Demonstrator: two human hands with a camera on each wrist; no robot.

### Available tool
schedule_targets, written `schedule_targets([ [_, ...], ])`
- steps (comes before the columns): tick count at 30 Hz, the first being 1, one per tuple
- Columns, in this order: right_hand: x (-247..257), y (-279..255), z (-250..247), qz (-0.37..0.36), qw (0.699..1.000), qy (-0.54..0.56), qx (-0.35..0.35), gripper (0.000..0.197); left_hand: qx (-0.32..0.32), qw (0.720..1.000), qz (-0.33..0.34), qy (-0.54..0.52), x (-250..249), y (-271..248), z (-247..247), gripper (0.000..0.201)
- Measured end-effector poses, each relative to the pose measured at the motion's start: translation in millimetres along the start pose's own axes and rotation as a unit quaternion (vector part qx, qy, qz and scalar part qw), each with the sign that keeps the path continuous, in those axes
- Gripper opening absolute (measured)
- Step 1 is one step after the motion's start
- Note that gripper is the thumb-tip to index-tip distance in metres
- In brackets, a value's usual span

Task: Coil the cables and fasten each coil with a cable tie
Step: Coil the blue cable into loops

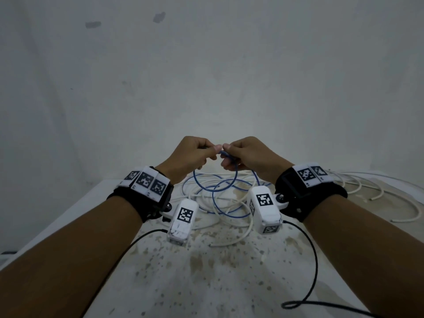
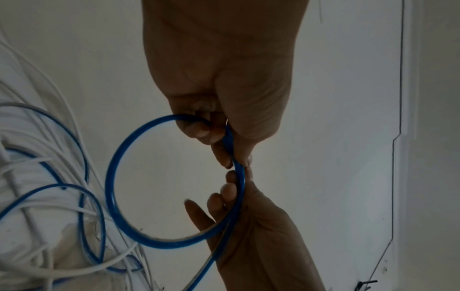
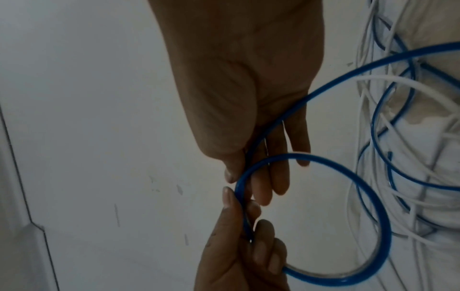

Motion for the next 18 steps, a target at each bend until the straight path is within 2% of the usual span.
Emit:
schedule_targets([
  [5, -4, -1, -1, 0.016, 1.000, 0.015, 0.008, 0.032, 0.003, 1.000, 0.013, 0.010, 1, 0, 0, 0.024],
  [10, -8, -6, 5, 0.028, 0.999, 0.013, 0.026, 0.036, -0.028, 0.999, 0.019, 0.041, 4, 0, 1, 0.024],
  [13, -9, -7, 8, 0.039, 0.998, 0.014, 0.053, 0.037, -0.024, 0.999, -0.002, 0.025, 8, 0, 4, 0.027],
  [18, -7, -4, 8, 0.067, 0.996, 0.041, 0.045, 0.032, -0.033, 0.997, -0.052, -0.054, 10, 0, 10, 0.032],
])
Point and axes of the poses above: each hand's wrist, its own y-axis towards the middle knuckle, its own z-axis out of the palm, x = y × z, the point moved 6 cm from there along y, towards the middle knuckle, and after that the axes turned 3 degrees about -z, right-handed, at the moved point
